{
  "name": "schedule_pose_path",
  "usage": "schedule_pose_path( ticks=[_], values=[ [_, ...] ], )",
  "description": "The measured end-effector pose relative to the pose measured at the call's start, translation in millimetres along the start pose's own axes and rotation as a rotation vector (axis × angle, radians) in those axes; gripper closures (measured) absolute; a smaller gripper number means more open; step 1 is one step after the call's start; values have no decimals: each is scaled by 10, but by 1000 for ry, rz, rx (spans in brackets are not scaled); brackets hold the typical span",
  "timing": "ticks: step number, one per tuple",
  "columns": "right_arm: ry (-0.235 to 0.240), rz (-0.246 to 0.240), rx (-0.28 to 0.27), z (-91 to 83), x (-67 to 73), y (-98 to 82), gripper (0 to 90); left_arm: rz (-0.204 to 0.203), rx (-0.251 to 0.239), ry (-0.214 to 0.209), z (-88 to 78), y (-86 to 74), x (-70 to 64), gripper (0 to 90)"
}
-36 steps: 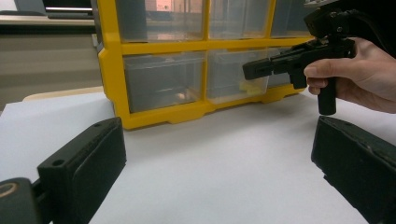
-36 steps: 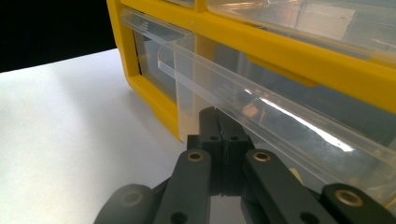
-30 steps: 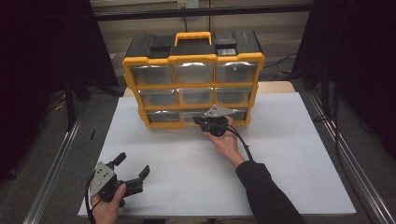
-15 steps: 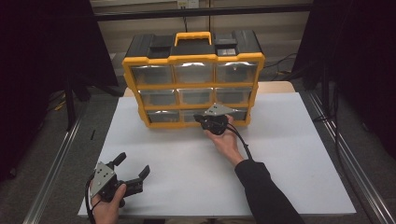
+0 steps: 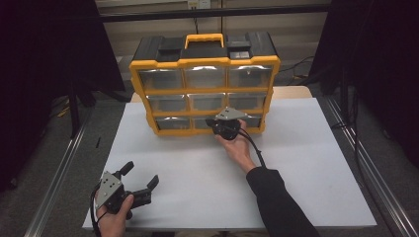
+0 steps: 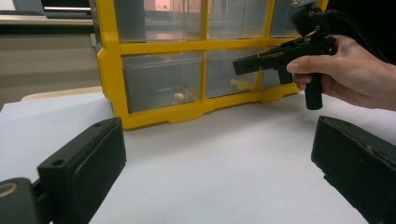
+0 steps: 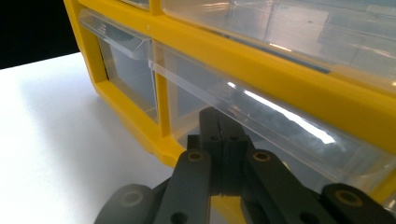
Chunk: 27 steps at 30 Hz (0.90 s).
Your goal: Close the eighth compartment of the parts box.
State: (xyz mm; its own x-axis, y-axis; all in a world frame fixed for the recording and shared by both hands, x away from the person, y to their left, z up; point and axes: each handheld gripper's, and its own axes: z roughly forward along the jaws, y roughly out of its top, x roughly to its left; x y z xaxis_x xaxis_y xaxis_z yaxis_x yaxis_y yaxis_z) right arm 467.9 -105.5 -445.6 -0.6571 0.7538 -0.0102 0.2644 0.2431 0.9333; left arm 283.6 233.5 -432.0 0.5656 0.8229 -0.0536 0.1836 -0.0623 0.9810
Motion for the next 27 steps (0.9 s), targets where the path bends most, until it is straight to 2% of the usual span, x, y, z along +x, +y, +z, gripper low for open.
schedule_pose_path(
  ticks=[11,20,27],
  values=[
    [-5,-6,11,13,4,-5,900,1,1,5,15,3,-4,32],
    [13,0,13,-2,2,-31,898,0,7,13,4,-6,3,32],
    [14,25,16,-60,-11,-89,839,0,8,10,8,-9,-5,32]
  ],
)
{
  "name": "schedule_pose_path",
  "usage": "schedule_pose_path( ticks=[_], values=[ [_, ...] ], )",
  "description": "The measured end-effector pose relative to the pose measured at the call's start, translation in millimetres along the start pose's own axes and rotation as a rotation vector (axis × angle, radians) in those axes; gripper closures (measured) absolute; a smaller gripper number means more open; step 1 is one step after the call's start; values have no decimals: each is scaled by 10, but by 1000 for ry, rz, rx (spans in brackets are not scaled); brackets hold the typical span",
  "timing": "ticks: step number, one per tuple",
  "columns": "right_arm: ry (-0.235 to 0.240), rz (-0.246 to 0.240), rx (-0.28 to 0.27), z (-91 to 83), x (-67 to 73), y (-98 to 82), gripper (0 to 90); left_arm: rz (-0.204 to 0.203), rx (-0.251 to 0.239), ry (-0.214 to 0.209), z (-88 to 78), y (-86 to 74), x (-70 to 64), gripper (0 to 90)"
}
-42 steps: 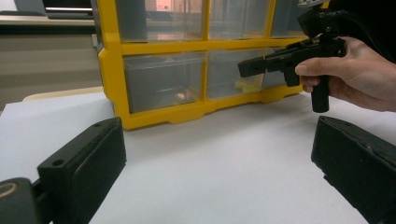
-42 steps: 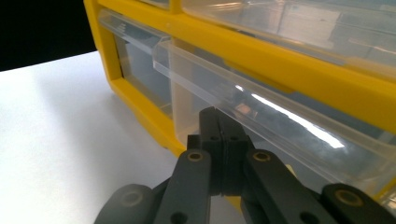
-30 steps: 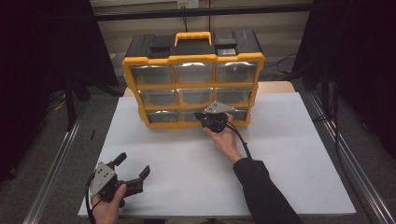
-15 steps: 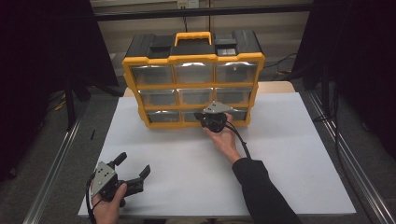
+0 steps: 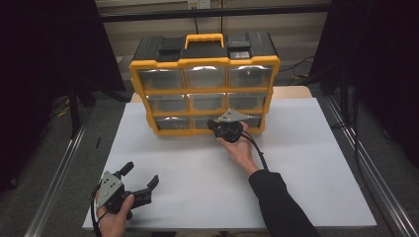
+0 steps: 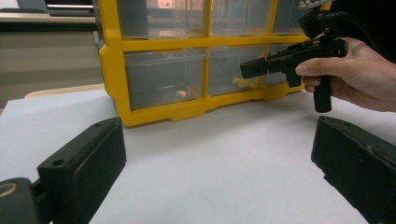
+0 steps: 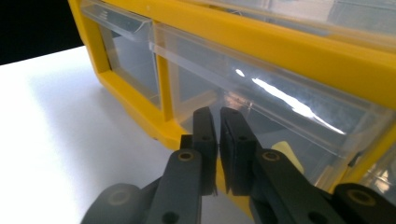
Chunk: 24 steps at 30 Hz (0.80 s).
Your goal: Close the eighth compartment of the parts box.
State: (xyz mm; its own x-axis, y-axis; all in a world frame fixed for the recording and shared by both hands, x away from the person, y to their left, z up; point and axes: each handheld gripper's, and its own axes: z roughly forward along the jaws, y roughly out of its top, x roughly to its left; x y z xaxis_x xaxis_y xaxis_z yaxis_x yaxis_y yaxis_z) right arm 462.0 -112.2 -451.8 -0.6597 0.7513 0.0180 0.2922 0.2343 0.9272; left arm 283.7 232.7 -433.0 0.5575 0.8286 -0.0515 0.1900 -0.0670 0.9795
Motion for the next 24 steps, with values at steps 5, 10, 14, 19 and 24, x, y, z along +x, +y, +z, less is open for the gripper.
schedule_pose_path(
  ticks=[5,10,14,19,24],
  values=[
    [2,15,4,-58,-1,-27,749,3,-6,-2,-15,4,6,32],
    [15,30,9,-124,17,-21,587,7,-6,-3,-15,6,2,31],
    [30,41,18,-183,17,-12,439,4,-9,-2,-18,7,3,31],
    [25,73,31,-279,-1,-39,279,9,-2,-3,-15,4,0,32],
    [26,97,16,-394,-42,-60,125,9,-3,-1,-14,4,6,31]
  ],
)
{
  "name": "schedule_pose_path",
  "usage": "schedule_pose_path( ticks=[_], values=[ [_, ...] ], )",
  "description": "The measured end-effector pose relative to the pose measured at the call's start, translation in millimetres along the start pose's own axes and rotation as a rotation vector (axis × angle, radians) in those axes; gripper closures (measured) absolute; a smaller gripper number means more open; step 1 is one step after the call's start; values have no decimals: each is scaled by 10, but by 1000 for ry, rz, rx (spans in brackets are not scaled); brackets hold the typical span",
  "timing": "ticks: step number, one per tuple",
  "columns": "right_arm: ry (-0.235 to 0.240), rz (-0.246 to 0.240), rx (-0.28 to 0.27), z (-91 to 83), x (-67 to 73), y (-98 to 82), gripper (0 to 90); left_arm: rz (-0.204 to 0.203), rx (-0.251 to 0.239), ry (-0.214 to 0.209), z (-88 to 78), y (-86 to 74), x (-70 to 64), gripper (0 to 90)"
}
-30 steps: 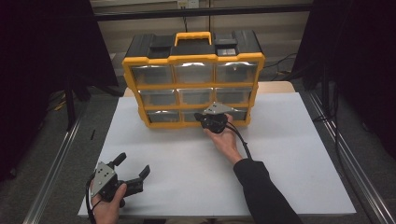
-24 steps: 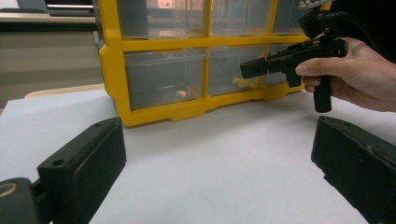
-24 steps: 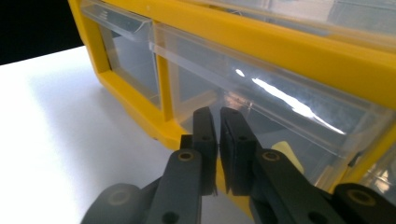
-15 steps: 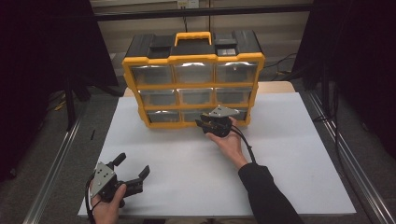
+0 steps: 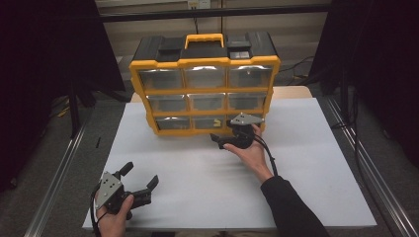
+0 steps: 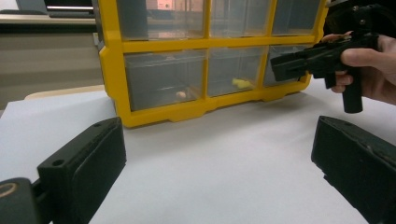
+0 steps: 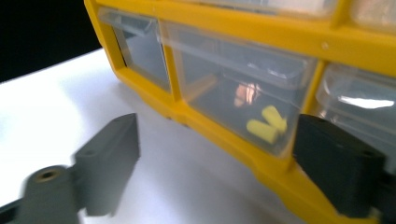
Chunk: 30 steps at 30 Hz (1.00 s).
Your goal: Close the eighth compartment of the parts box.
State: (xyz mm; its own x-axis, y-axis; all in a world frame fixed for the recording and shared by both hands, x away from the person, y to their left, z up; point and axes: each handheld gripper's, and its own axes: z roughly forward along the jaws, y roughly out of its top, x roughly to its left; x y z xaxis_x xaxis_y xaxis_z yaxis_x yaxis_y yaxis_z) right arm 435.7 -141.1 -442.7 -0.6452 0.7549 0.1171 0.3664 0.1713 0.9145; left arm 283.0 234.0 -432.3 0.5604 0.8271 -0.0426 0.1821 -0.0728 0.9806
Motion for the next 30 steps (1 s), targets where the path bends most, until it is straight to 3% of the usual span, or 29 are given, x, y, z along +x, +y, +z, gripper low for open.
schedule_pose_path(
  ticks=[6,10,26,30],
  values=[
    [-42,1,-11,-115,-10,-44,10,-4,0,-2,12,1,-7,31],
    [-32,11,-25,-205,3,-54,16,-4,1,-3,12,0,-7,31],
    [-112,27,-71,-549,3,-145,4,-6,-4,8,12,1,10,31],
    [-140,37,-104,-656,-16,-153,3,2,4,9,6,3,9,31]
  ],
)
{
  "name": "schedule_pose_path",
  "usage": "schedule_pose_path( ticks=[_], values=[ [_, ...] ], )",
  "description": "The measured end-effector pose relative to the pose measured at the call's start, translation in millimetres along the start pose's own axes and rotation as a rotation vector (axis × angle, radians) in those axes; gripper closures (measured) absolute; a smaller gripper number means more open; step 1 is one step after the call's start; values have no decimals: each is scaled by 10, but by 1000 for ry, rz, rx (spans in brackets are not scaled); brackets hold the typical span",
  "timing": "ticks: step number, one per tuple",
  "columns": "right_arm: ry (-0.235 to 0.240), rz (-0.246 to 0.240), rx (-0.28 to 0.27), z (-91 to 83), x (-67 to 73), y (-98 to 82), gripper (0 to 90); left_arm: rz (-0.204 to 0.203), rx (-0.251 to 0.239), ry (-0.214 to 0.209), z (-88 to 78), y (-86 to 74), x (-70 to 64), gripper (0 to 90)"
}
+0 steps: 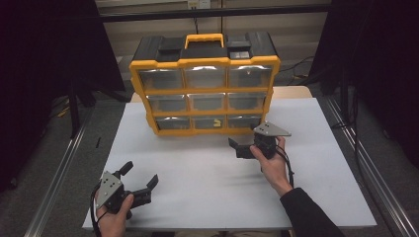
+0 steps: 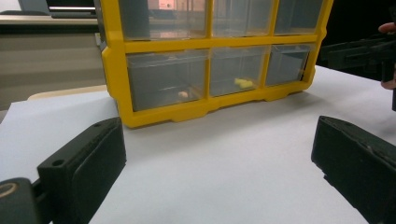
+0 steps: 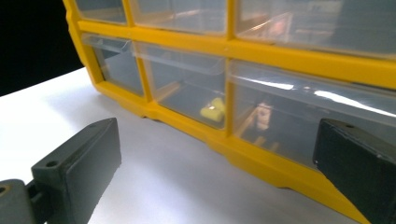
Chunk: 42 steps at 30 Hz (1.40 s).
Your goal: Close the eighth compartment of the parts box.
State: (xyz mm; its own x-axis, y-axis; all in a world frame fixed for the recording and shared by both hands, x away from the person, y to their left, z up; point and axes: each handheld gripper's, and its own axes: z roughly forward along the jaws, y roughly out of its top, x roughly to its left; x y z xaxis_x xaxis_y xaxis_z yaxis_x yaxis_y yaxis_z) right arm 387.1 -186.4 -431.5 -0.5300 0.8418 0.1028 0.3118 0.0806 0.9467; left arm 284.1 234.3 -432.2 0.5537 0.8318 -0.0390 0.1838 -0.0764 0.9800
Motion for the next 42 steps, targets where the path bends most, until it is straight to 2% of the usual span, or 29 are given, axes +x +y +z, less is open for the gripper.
schedule_pose_path(
  ticks=[3,11,23,35,42],
  values=[
    [-22,-6,-15,-68,-14,-5,2,-3,1,1,2,-4,6,31],
    [-44,-23,-31,-201,-20,-6,3,-14,-1,9,6,-10,2,31],
    [-86,7,-48,-486,-100,-72,0,-11,6,5,5,-13,5,31],
    [-127,5,-69,-749,-144,-68,0,-12,7,10,5,-12,6,32],
    [-161,5,-66,-897,-209,-165,1,-10,9,10,7,-14,3,32]
  ],
)
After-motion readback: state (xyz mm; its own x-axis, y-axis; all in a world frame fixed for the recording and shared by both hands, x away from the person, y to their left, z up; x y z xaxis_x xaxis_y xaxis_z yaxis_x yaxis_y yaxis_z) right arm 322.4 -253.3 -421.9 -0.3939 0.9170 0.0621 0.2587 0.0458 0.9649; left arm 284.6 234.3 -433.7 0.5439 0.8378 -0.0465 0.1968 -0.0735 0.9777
